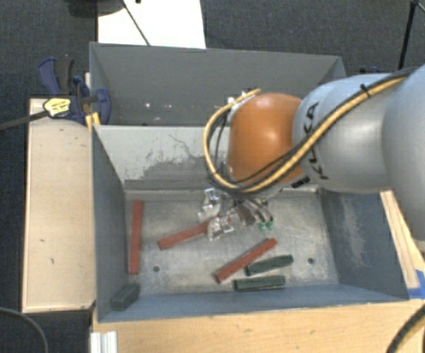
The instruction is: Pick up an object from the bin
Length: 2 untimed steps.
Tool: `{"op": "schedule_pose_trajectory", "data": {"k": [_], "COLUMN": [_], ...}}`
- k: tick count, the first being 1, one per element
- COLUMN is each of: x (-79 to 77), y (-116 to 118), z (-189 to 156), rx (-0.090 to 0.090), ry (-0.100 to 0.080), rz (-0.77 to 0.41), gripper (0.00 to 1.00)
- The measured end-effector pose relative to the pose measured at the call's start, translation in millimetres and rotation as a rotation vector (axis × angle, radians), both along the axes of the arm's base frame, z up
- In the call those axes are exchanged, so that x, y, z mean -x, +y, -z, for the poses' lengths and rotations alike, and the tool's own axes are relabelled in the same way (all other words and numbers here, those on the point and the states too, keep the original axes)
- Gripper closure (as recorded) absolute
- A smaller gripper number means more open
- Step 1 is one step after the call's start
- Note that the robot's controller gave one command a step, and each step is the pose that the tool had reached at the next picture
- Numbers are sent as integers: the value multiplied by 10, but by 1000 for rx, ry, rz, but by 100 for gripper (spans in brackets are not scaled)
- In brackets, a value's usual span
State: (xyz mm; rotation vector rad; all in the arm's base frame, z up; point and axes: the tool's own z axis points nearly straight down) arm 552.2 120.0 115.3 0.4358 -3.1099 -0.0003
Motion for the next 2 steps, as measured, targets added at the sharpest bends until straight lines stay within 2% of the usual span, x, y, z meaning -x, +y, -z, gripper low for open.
{"op": "schedule_pose_trajectory", "data": {"k": [2], "x": [-10], "y": [3], "z": [-261], "rx": [-1], "ry": [-4], "rz": [1], "gripper": [100]}}
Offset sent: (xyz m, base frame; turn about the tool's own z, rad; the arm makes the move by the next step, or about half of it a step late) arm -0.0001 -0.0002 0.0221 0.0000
